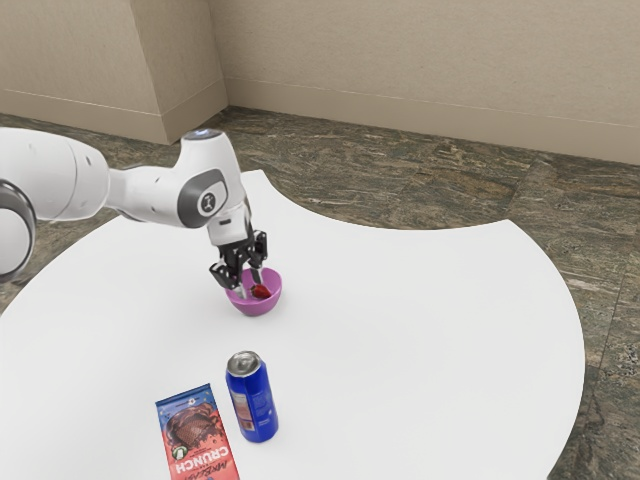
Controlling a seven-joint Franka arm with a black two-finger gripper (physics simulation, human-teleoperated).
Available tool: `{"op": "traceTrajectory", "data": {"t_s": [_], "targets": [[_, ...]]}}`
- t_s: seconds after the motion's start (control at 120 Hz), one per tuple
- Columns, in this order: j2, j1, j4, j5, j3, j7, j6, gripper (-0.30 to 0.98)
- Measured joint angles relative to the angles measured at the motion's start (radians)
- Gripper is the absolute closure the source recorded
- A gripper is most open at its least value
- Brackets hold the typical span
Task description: Take strawberry from the bowl
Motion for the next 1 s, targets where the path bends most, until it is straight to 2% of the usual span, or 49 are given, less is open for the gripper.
{"op": "traceTrajectory", "data": {"t_s": [0.808,1.0], "targets": [[0.077,-0.009,0.064,0.001,0.000,0.021,0.006,0.40],[0.078,-0.009,0.063,0.001,0.000,0.023,0.008,0.53]]}}
